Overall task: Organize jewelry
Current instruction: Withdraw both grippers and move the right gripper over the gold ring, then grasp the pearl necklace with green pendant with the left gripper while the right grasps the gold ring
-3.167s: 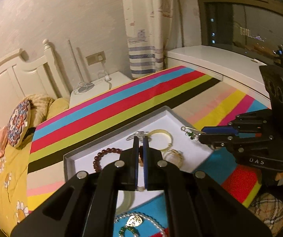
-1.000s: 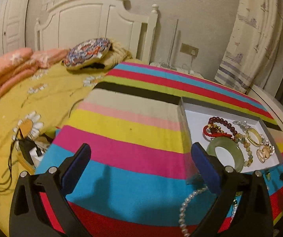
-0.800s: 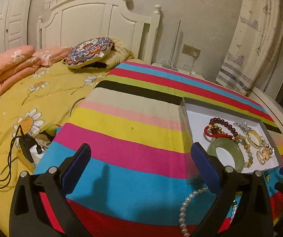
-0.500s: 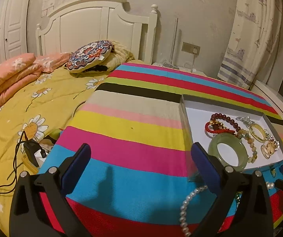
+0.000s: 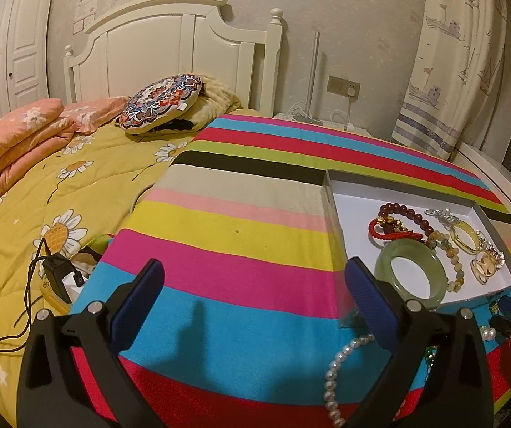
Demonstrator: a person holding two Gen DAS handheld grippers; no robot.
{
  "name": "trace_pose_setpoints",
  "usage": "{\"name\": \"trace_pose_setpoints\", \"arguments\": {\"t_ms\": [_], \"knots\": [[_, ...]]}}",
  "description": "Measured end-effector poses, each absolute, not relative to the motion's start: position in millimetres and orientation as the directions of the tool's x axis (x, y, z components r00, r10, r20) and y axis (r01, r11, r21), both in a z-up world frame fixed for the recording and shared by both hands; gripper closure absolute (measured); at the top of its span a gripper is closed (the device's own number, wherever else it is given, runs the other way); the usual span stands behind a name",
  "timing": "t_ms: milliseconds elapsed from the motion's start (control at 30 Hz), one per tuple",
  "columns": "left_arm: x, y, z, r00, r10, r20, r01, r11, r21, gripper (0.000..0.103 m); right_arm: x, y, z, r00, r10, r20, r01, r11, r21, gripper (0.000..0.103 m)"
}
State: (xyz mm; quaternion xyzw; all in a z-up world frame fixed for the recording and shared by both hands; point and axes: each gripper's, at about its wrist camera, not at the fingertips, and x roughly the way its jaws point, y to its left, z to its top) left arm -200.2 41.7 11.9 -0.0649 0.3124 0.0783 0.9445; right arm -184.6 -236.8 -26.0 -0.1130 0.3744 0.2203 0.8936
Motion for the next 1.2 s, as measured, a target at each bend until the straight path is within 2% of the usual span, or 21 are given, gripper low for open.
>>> {"name": "trace_pose_setpoints", "arguments": {"t_ms": [33, 133, 267, 433, 500, 600, 667, 733, 833, 900, 967, 1000, 1033, 1067, 1133, 1167, 1200], "knots": [[-199.9, 41.2, 11.5, 0.79, 0.101, -0.605, -0.181, 0.981, -0.072, 0.003, -185.2, -237.6, -26.1, 0.622, 0.314, -0.717, -0.482, 0.876, -0.035, 0.083], [-200.7, 35.7, 12.5, 0.788, 0.098, -0.608, -0.159, 0.986, -0.047, 0.003, -187.1, -242.1, -26.4, 0.629, 0.318, -0.709, -0.48, 0.876, -0.034, 0.083], [-216.8, 21.0, 18.5, 0.819, 0.09, -0.566, -0.116, 0.993, -0.01, 0.003, -187.8, -255.4, -25.0, 0.638, 0.336, -0.693, -0.462, 0.887, 0.005, 0.084], [-243.1, -8.4, 15.8, 0.812, -0.06, -0.581, 0.035, 0.998, -0.054, 0.003, -189.2, -265.5, -21.6, 0.649, 0.353, -0.674, -0.451, 0.892, 0.033, 0.084], [-251.5, -28.4, 13.4, 0.797, -0.114, -0.593, 0.115, 0.993, -0.037, 0.003, -190.1, -266.6, -21.1, 0.65, 0.358, -0.67, -0.452, 0.891, 0.038, 0.084], [-254.2, -57.3, 6.5, 0.774, -0.133, -0.619, 0.185, 0.982, 0.02, 0.005, -193.3, -266.9, -19.0, 0.655, 0.365, -0.661, -0.458, 0.888, 0.036, 0.084], [-249.1, -72.8, -4.8, 0.738, -0.108, -0.666, 0.211, 0.975, 0.075, 0.024, -195.6, -268.6, -17.4, 0.661, 0.368, -0.654, -0.459, 0.888, 0.036, 0.084], [-246.7, -81.1, -15.7, 0.707, -0.11, -0.698, 0.237, 0.968, 0.088, 0.03, -196.6, -270.7, -15.8, 0.663, 0.373, -0.649, -0.458, 0.888, 0.042, 0.084], [-250.1, -74.1, -17.0, 0.703, -0.145, -0.696, 0.24, 0.97, 0.04, 0.037, -195.4, -274.9, -15.6, 0.662, 0.38, -0.647, -0.454, 0.889, 0.057, 0.084], [-254.4, -70.5, -18.0, 0.701, -0.165, -0.694, 0.245, 0.969, 0.017, 0.048, -195.3, -274.6, -15.1, 0.661, 0.38, -0.647, -0.453, 0.889, 0.06, 0.084], [-261.2, -69.9, -17.9, 0.699, -0.176, -0.694, 0.265, 0.964, 0.022, 0.066, -196.0, -273.7, -14.2, 0.663, 0.383, -0.644, -0.456, 0.888, 0.058, 0.084], [-263.8, -69.9, -18.0, 0.697, -0.182, -0.694, 0.274, 0.961, 0.022, 0.071, -196.3, -273.6, -13.8, 0.664, 0.384, -0.642, -0.458, 0.887, 0.057, 0.084], [-267.7, -70.3, -17.8, 0.696, -0.188, -0.693, 0.284, 0.959, 0.026, 0.083, -196.7, -273.2, -13.4, 0.665, 0.385, -0.64, -0.459, 0.887, 0.056, 0.084], [-269.5, -70.4, -17.7, 0.697, -0.189, -0.692, 0.287, 0.957, 0.027, 0.088, -197.0, -272.9, -13.0, 0.666, 0.385, -0.639, -0.459, 0.887, 0.055, 0.084], [-271.8, -70.5, -17.5, 0.696, -0.201, -0.689, 0.296, 0.955, 0.02, 0.089, -197.4, -273.7, -12.4, 0.668, 0.386, -0.636, -0.459, 0.887, 0.056, 0.084], [-275.3, -70.1, -16.1, 0.7, -0.214, -0.681, 0.302, 0.953, 0.011, 0.093, -197.9, -274.0, -11.8, 0.67, 0.386, -0.634, -0.458, 0.887, 0.056, 0.084], [-279.3, -69.2, -12.2, 0.715, -0.221, -0.663, 0.301, 0.953, 0.007, 0.103, -198.3, -274.4, -11.1, 0.673, 0.386, -0.631, -0.457, 0.888, 0.056, 0.084]]}}
